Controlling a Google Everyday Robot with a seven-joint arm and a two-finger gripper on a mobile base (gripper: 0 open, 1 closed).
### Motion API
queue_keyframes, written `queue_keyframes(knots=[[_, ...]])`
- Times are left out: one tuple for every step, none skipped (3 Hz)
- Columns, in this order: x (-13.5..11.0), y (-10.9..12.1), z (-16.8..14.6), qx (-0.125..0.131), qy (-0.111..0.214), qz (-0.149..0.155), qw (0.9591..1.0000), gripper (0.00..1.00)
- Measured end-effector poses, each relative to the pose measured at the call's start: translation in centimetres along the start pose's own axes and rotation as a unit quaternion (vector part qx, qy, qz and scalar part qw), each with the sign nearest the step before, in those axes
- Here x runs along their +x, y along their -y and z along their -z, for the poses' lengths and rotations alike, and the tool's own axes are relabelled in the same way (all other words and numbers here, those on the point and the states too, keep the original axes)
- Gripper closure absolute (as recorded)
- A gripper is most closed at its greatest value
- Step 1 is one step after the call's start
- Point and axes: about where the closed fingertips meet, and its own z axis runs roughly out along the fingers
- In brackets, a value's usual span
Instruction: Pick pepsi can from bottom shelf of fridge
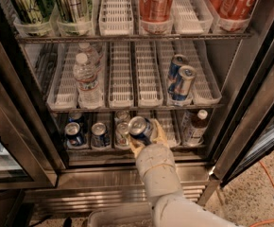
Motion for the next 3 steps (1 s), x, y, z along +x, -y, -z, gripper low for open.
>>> queue_keyframes(knots=[[-0.27,3.15,0.21,0.061,0.015,0.014,0.9979,1.0],[-0.79,3.82,0.31,0.075,0.023,0.021,0.9967,1.0],[-1.0,3.37,0.25,0.054,0.023,0.025,0.998,1.0]])
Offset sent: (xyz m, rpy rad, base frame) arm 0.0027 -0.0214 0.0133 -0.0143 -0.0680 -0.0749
